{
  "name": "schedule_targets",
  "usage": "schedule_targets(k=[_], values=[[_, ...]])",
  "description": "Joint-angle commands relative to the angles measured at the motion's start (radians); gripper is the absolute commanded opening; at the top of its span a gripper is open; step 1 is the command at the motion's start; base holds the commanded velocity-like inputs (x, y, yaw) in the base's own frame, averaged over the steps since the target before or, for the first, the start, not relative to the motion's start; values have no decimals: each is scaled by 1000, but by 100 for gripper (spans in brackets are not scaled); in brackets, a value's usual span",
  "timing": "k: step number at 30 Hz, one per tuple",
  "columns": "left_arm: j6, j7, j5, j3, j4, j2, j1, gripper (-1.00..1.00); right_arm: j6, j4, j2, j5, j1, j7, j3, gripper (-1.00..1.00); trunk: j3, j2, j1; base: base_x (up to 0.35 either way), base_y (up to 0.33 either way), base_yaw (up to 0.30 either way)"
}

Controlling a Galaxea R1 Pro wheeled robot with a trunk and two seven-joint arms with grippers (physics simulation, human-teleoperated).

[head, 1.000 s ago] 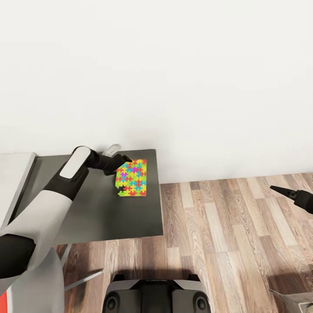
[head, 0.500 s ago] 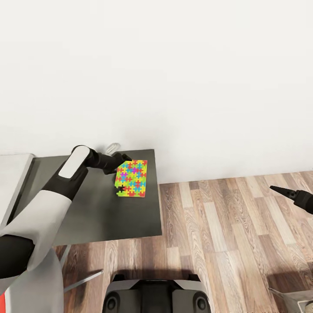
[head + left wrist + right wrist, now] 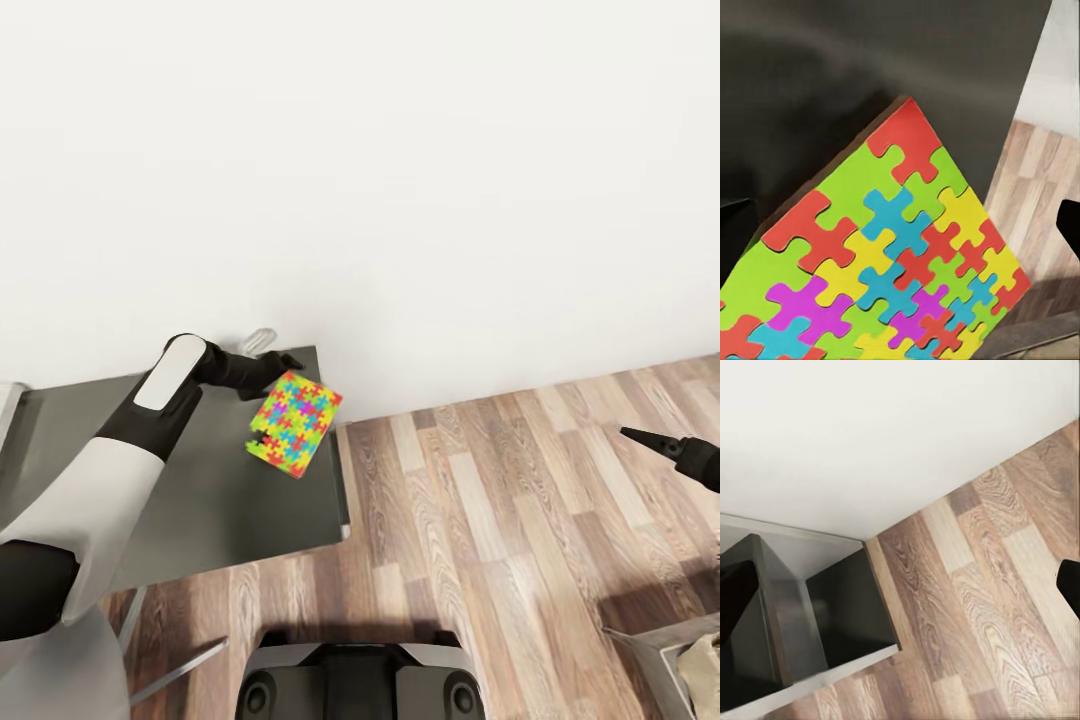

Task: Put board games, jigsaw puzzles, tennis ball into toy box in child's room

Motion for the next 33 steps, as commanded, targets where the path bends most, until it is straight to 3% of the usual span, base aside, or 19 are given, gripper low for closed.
schedule_targets(k=[1, 11, 33], values=[[-2, 10, 11, -3, -3, 1, 0, 100, 5, 0, 0, 10, -1, 10, -1, 100, -1, -2, 1, 0, 0, -274], [-2, 11, 11, -2, -6, 3, 0, 100, 5, 0, 0, 10, -1, 10, -2, 100, -1, -2, 1, 0, 0, -192], [-2, 13, 11, -2, -13, 5, 1, 100, 5, -1, 2, 10, -1, 10, -1, 100, -1, -2, 1, 0, 0, -32]])
